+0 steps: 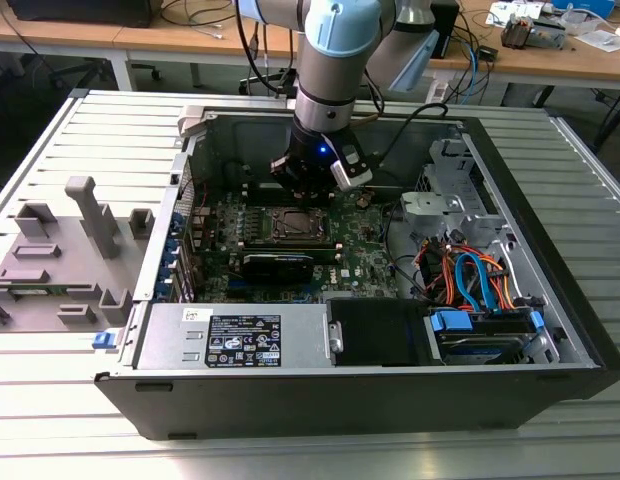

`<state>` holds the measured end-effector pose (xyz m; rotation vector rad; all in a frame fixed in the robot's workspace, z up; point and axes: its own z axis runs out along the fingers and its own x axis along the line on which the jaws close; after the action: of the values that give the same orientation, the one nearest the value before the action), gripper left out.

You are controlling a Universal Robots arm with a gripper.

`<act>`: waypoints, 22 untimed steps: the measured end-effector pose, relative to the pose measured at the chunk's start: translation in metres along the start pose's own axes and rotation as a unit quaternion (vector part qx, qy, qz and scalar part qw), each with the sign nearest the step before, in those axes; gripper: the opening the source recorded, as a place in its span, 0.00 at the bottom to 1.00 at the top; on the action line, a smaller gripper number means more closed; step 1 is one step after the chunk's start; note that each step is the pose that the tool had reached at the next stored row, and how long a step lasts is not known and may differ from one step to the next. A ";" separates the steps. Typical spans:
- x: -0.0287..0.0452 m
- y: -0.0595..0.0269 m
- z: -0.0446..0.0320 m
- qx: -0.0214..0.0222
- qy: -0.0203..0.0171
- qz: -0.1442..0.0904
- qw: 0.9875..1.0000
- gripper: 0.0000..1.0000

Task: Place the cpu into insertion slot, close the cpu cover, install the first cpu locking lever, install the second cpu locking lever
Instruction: 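Install the first cpu locking lever, then install the second cpu locking lever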

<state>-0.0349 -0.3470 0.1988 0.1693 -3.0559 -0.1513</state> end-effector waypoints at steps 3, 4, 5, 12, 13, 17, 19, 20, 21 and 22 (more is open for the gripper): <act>0.0000 0.0000 0.0000 0.000 0.000 0.000 1.000 0.11; 0.0000 0.0000 0.0000 0.000 0.000 0.000 1.000 0.11; 0.0000 0.0000 0.0000 0.000 0.000 0.000 1.000 0.11; 0.0000 0.0000 0.0000 0.000 0.000 0.000 1.000 0.11; 0.0000 0.0000 0.0000 0.000 0.000 0.000 1.000 0.11; 0.0000 0.0000 0.0000 0.000 0.000 0.000 1.000 0.11; 0.0000 0.0000 0.0000 0.000 0.000 0.000 1.000 0.11; 0.0000 0.0000 0.0000 0.000 0.000 0.000 1.000 0.11; 0.0000 0.0000 0.0000 0.000 0.000 0.000 1.000 0.11; 0.0000 0.0000 0.0000 0.000 0.000 0.000 1.000 0.11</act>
<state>-0.0349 -0.3470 0.1988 0.1693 -3.0559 -0.1513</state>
